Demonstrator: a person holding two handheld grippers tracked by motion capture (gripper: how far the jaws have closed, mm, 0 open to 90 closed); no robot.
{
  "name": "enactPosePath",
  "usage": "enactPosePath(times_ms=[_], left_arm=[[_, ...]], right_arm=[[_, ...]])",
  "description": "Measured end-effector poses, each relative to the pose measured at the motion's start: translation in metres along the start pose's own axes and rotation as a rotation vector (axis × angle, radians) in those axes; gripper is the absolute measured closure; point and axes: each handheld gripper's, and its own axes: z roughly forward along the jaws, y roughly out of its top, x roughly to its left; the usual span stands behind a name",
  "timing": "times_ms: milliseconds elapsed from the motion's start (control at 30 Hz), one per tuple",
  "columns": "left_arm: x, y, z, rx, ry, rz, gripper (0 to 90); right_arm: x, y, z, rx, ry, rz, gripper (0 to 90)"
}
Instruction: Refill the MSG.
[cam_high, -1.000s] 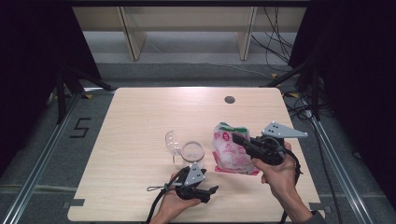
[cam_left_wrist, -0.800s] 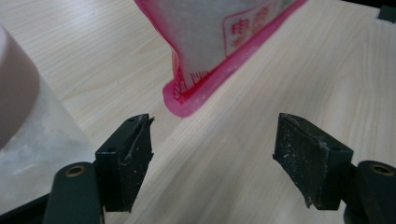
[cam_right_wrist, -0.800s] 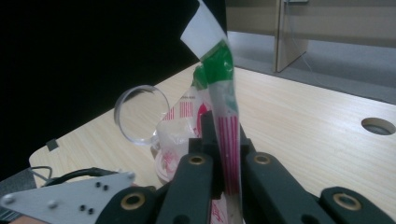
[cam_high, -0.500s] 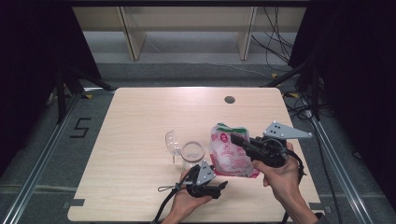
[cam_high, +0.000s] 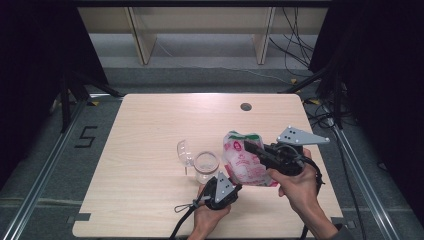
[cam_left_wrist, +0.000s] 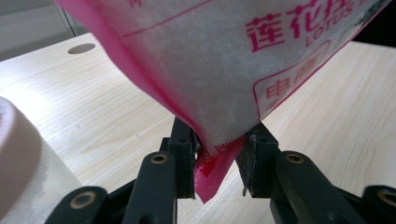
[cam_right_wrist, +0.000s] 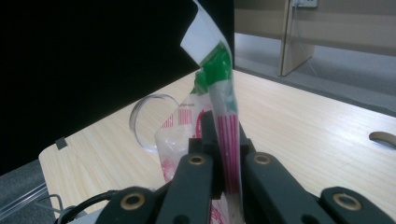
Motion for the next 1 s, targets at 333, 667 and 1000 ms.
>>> enactPosePath(times_ms=[333,667,1000], left_arm=[[0.000,-0.001,-0.004,-0.028,-0.016,0.002,70.3],[0.001,0.001,-0.002,-0.067,-0.022,-0.039,70.5],[-0.009,0.002,0.006,-0.081,-0.017,-0.090,70.9]], right_arm=[[-0.001,0.006,0.006,-0.018,-0.009,-0.033,90.0],[0.001,0.011,0.017,-0.050,0.022,0.009,90.0],[0.003,0.016,0.029,-0.017,0.004,0.014,90.0]])
